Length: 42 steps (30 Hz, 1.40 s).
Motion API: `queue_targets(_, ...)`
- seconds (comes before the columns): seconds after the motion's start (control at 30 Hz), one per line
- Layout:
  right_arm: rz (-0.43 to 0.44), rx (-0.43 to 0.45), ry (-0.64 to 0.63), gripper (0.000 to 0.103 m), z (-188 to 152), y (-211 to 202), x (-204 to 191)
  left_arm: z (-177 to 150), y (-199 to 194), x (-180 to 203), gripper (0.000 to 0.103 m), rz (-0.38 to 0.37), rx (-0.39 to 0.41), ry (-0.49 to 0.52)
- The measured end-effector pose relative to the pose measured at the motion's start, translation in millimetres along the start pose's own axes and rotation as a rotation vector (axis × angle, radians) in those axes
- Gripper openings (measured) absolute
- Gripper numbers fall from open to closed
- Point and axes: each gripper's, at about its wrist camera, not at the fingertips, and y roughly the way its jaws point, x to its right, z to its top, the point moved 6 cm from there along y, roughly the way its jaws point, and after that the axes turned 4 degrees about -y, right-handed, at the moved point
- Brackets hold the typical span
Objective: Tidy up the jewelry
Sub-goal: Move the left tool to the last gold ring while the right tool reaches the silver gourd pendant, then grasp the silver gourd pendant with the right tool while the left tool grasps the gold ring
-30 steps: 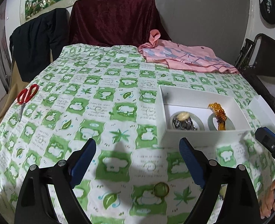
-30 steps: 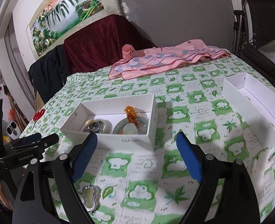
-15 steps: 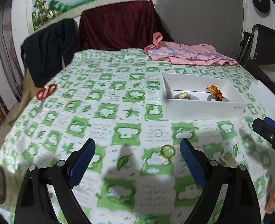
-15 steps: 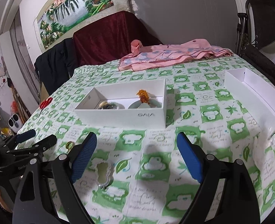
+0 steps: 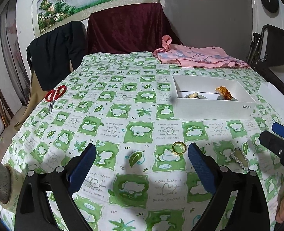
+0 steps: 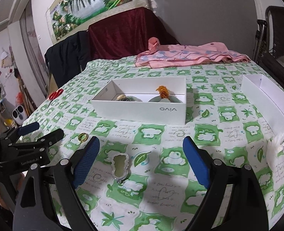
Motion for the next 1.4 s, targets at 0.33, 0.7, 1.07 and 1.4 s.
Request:
queue_targets(0.33, 0.025, -0.07, -0.045, 0.084, -7.2, 7.4, -12.3, -1.1, 5.0, -6.4, 0.094, 0.0, -0.029, -0.031)
queue_targets(0.7, 0.029, -0.143, -0.197, 0.083, -12.2, 22.1, -39.1, -2.7, 11.2, -10.5, 0.095, 0.003, -0.055, -0.043)
queue_targets(1.07, 0.055, -0.257, -0.239, 0.043, -24.9, 43.1, -45.7, -4.4, 21.4, -30.3, 0.095, -0.036, -0.114, -0.154)
queue_targets(1.4, -0.077, -0.243, -0.15, 0.027, -19.2, 36.0, 6.7, -8.5, 21.1, -14.9, 0.095, -0.036, -0.108, -0.07)
